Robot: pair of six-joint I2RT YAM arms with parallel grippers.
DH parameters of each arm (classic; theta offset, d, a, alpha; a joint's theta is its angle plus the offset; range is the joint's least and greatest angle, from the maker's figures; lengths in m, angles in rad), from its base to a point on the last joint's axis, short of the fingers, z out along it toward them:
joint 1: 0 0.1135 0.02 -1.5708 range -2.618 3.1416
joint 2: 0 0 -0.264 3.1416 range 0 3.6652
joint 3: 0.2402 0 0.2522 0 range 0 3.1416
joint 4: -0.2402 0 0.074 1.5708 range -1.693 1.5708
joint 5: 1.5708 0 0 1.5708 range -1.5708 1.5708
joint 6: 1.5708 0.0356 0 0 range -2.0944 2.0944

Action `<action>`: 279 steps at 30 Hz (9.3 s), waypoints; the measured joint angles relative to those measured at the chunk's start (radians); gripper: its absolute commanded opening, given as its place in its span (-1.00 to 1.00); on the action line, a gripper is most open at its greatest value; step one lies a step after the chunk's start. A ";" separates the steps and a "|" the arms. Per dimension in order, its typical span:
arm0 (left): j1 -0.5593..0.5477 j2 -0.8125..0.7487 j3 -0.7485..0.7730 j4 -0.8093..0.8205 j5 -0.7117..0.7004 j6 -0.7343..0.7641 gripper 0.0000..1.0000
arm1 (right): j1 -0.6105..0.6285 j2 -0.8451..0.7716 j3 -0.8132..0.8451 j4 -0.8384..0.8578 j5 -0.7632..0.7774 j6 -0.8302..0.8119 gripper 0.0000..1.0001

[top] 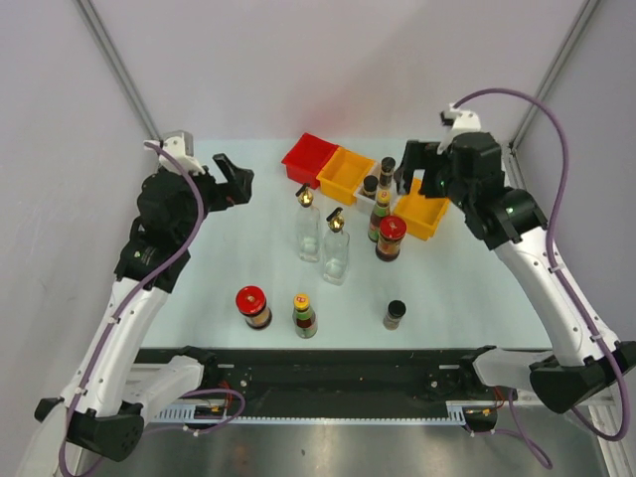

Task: Organize the condiment bottles
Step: Pick up the bottle from the corner of the board, then place the bottle in the storage box, then pick up the bottle from the center of the board.

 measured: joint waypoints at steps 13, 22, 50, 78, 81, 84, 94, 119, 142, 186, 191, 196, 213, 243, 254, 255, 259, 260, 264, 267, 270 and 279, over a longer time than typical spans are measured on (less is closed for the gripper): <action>0.000 0.011 -0.087 -0.022 0.056 -0.003 0.99 | 0.236 -0.165 -0.378 -0.291 -0.018 0.227 0.91; 0.000 0.025 -0.113 -0.022 0.056 -0.003 0.99 | 0.436 -0.174 -0.485 -0.311 0.037 0.357 0.87; 0.000 0.061 -0.132 -0.022 0.056 -0.003 0.99 | 0.454 -0.068 -0.704 -0.189 0.021 0.472 0.14; 0.000 0.063 -0.140 -0.022 0.056 -0.003 0.99 | 0.455 -0.119 -0.690 -0.278 0.084 0.520 -1.00; 0.000 0.063 -0.140 -0.022 0.056 -0.003 0.99 | 0.403 -0.147 -0.613 -0.315 0.103 0.491 -1.00; 0.000 0.063 -0.140 -0.022 0.056 -0.003 0.99 | 0.309 -0.159 -0.489 -0.337 0.124 0.433 -1.00; 0.000 0.064 -0.140 -0.022 0.055 -0.003 0.99 | 0.013 -0.089 -0.145 -0.375 0.196 0.242 -1.00; 0.002 0.111 -0.108 -0.029 0.019 0.012 1.00 | -0.124 0.782 0.444 -0.163 -0.032 -0.038 -1.00; 0.016 0.146 -0.103 -0.032 0.011 0.017 0.99 | -0.124 0.978 0.518 -0.164 -0.049 -0.064 -1.00; 0.031 0.146 -0.103 -0.037 0.010 0.017 1.00 | -0.138 1.117 0.698 -0.241 -0.053 -0.061 0.29; 0.032 0.146 -0.103 -0.037 0.011 0.017 0.99 | -0.135 1.117 0.700 -0.245 -0.053 -0.057 0.40; 0.033 0.146 -0.103 -0.037 0.011 0.017 0.99 | -0.135 1.117 0.700 -0.246 -0.051 -0.057 0.41; 0.034 0.146 -0.103 -0.037 0.011 0.017 0.99 | -0.135 1.012 0.682 -0.230 0.000 -0.024 0.51; 0.035 0.082 -0.106 -0.037 0.056 0.016 0.99 | 0.057 0.402 0.124 -0.112 -0.053 -0.051 0.38; 0.035 0.082 -0.107 -0.037 0.056 0.016 0.99 | 0.061 0.518 0.124 -0.116 -0.045 -0.028 0.21; 0.035 0.082 -0.107 -0.037 0.056 0.016 0.99 | 0.064 0.525 0.124 -0.120 -0.045 -0.028 0.18; 0.035 0.082 -0.108 -0.037 0.056 0.016 1.00 | 0.071 0.532 0.124 -0.128 -0.044 -0.024 0.13; 0.035 0.082 -0.109 -0.037 0.056 0.016 0.99 | 0.072 0.532 0.124 -0.128 -0.042 -0.022 0.11; 0.036 0.082 -0.114 -0.037 0.056 0.016 0.99 | 0.076 0.534 0.124 -0.131 -0.027 -0.014 0.05; 0.036 0.082 -0.114 -0.037 0.056 0.017 0.99 | 0.077 0.540 0.124 -0.133 -0.016 -0.011 0.02; 0.036 0.082 -0.115 -0.037 0.056 0.016 0.99 | 0.079 0.549 0.124 -0.136 -0.002 -0.010 0.03; 0.036 0.082 -0.115 -0.037 0.056 0.016 0.99 | 0.083 0.564 0.124 -0.143 0.034 -0.010 -0.64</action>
